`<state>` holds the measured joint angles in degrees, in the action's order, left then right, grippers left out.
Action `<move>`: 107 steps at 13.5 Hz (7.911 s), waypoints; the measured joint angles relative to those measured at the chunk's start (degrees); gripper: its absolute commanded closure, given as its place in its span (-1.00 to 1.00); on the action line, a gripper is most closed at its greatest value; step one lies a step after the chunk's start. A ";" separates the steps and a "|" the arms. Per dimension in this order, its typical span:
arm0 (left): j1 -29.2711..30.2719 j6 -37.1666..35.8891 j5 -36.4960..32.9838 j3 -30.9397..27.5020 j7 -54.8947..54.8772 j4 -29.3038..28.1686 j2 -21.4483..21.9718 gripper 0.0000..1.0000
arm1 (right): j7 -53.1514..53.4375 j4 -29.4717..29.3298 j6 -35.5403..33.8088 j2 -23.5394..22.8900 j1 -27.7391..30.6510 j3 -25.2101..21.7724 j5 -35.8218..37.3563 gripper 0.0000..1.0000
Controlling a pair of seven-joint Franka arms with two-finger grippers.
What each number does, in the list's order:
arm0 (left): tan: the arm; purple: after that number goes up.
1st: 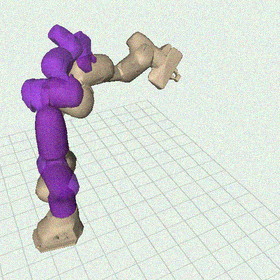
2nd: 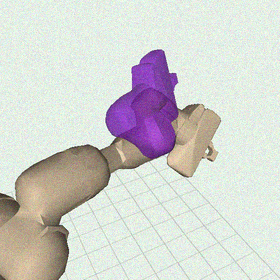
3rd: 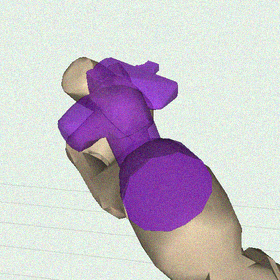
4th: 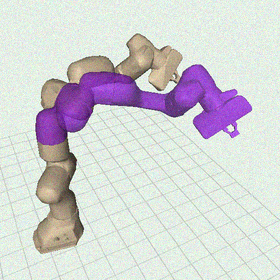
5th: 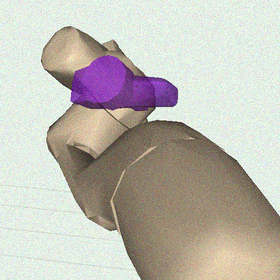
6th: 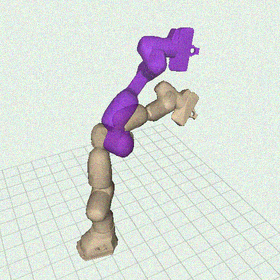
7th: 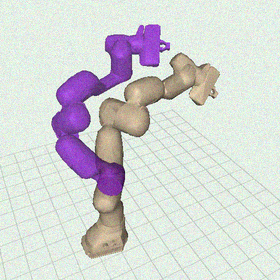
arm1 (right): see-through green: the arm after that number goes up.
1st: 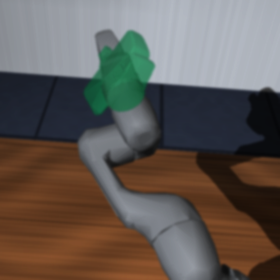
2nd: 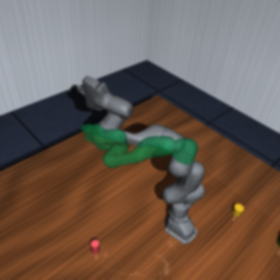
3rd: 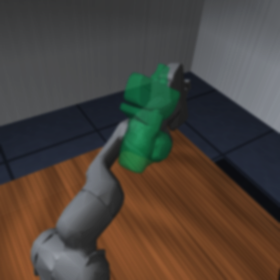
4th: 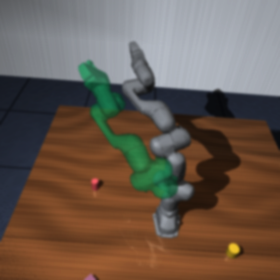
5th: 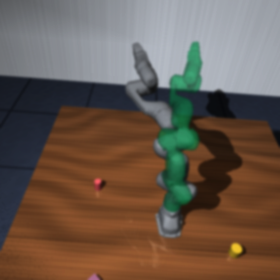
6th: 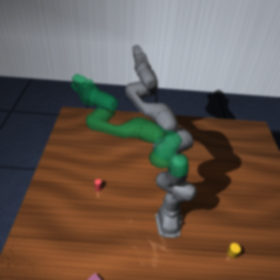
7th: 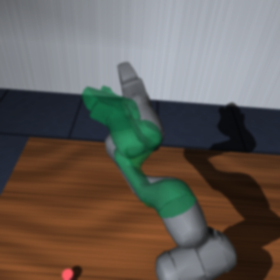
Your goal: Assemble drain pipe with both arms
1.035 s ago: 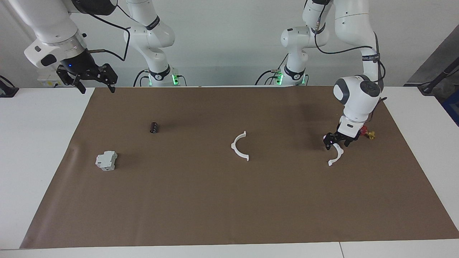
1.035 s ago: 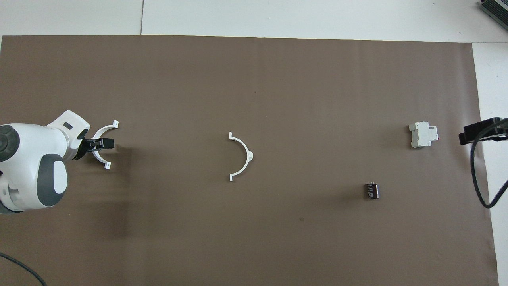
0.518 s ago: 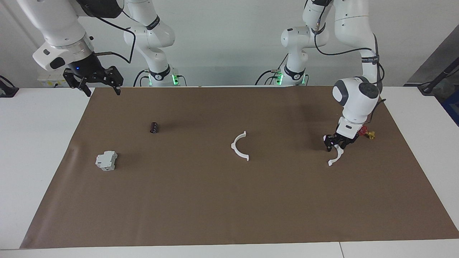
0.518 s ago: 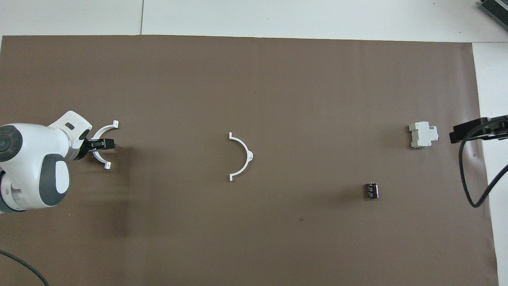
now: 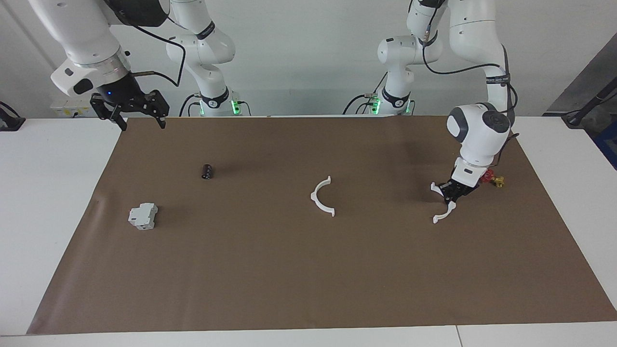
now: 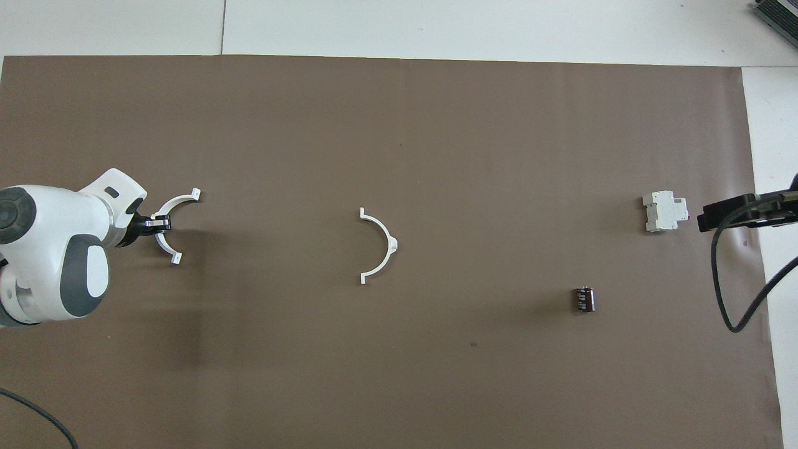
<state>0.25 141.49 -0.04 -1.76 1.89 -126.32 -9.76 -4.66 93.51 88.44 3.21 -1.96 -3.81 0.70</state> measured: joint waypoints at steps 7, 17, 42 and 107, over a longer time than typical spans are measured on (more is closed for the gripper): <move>-13.36 -9.65 -0.04 0.55 26.76 8.57 0.72 1.00 | 0.00 0.02 0.01 0.05 0.00 0.00 0.00 -1.00; -29.05 -5.49 -0.06 0.63 49.03 8.30 -1.00 1.00 | 0.00 0.06 0.01 0.06 0.00 0.00 0.00 -1.00; -34.56 -3.72 -6.85 0.44 55.13 6.10 -4.24 1.00 | 0.00 0.08 0.01 0.07 0.00 0.00 0.00 -1.00; -7.31 -40.06 -5.89 -2.14 12.24 20.33 15.47 -1.00 | 0.00 0.12 0.01 0.12 0.00 0.00 0.00 -1.00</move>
<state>-7.06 101.43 -5.93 -3.91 14.13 -105.98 5.71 -4.66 93.63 88.45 3.33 -1.96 -3.81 0.69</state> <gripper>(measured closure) 0.000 0.000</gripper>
